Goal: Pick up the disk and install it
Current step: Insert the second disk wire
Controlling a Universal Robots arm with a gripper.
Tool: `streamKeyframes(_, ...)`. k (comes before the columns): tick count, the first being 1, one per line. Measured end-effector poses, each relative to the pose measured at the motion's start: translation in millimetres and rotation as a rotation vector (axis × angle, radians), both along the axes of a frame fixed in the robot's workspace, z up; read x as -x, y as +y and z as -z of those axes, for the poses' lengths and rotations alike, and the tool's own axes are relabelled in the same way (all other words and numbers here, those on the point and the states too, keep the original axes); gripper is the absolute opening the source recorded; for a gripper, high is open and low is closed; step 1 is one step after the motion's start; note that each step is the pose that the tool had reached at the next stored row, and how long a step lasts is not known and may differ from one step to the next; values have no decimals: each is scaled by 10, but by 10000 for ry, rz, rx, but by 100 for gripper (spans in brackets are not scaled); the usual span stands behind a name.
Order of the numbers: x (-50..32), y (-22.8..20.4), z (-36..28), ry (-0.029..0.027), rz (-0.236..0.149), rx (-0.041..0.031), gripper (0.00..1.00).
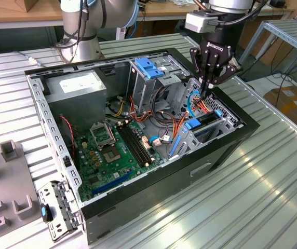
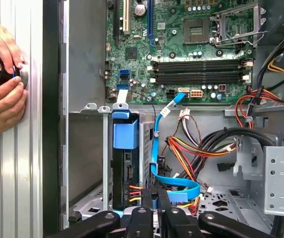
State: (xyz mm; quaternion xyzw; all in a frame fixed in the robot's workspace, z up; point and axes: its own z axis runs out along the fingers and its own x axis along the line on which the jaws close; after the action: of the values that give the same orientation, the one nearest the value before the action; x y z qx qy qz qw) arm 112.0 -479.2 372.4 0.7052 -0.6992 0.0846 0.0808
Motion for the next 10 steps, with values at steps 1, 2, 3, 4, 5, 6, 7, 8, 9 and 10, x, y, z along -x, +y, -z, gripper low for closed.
streamKeyframes(1, 0, 0, 1, 0, 0, 0, 16)
streamKeyframes(2, 0, -1, 1, 0, 0, -1, 16)
streamKeyframes(3, 1, -7, 4, -1, -3, -30, 16)
streamKeyframes(4, 1, -17, 3, -1, -9, -82, 16)
streamKeyframes(5, 2, -33, 3, -1, -17, -162, 16)
streamKeyframes(6, 5, -51, 2, -2, -26, -233, 16)
streamKeyframes(7, 8, -76, 2, -3, -40, -329, 16)
streamKeyframes(8, 9, -93, 3, -3, -49, -378, 16)
streamKeyframes(9, 11, -123, 4, -3, -58, -422, 16)
streamKeyframes(10, 13, -147, 4, -3, -64, -454, 16)
